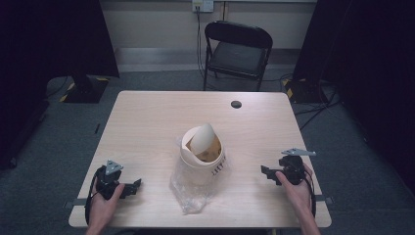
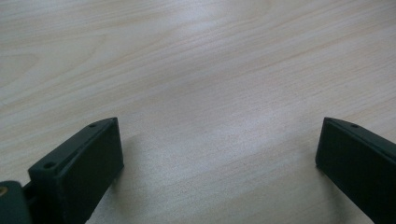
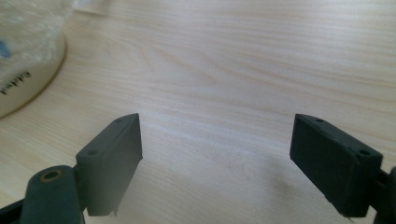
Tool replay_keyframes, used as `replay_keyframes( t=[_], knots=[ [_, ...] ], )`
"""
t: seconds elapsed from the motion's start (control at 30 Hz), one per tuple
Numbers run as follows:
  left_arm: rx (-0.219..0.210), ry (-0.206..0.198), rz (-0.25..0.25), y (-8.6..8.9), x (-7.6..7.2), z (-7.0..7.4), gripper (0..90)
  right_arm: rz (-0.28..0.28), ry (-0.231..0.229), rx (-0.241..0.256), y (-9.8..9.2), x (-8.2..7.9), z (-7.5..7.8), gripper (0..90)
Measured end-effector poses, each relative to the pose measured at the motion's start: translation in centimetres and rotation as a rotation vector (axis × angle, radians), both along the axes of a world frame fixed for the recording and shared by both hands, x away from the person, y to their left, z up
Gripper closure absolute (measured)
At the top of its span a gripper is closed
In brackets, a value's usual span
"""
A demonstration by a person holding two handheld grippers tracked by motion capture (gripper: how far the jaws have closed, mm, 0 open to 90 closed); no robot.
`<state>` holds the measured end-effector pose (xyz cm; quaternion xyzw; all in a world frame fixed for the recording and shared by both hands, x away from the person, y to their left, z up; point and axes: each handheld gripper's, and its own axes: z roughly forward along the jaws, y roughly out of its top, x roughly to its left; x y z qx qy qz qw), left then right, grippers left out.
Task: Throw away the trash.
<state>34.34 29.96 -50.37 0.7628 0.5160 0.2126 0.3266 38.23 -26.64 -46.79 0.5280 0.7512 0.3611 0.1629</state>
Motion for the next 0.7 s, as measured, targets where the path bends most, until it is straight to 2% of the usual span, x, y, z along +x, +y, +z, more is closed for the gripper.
replay_keyframes(
  t=[0.1, 0.17, 0.3, 0.37, 0.43, 0.57, 0.7],
  knots=[
    [0.001, 0.0, 0.001, 0.0, 0.0, 0.0, 0.2, 0.014, 0.021, -0.028, 0.5, 0.4, -1.0, 17.1],
    [0.001, 0.0, 0.0, 0.0, 0.0, 0.0, 0.2, 0.015, 0.009, -0.059, 1.0, 0.5, -1.2, 17.3],
    [0.0, 0.0, 0.0, 0.0, 0.0, 0.0, 0.2, -0.005, 0.017, -0.095, 1.3, 1.0, -1.8, 16.8],
    [0.0, 0.0, 0.001, 0.0, 0.0, 0.0, 0.3, -0.031, 0.01, -0.14, 1.4, 1.2, -2.1, 16.8],
    [0.001, 0.0, 0.0, 0.0, 0.0, 0.0, 0.2, -0.055, 0.01, -0.143, 1.2, 1.4, -2.4, 15.9],
    [0.0, 0.0, -0.002, 0.0, 0.0, 0.0, 0.2, -0.065, -0.008, -0.155, 1.3, 1.4, -2.6, 14.4],
    [0.001, 0.0, -0.002, 0.0, 0.0, 0.0, 0.2, -0.086, -0.032, -0.146, 1.5, 1.4, -2.9, 12.9]
  ],
)
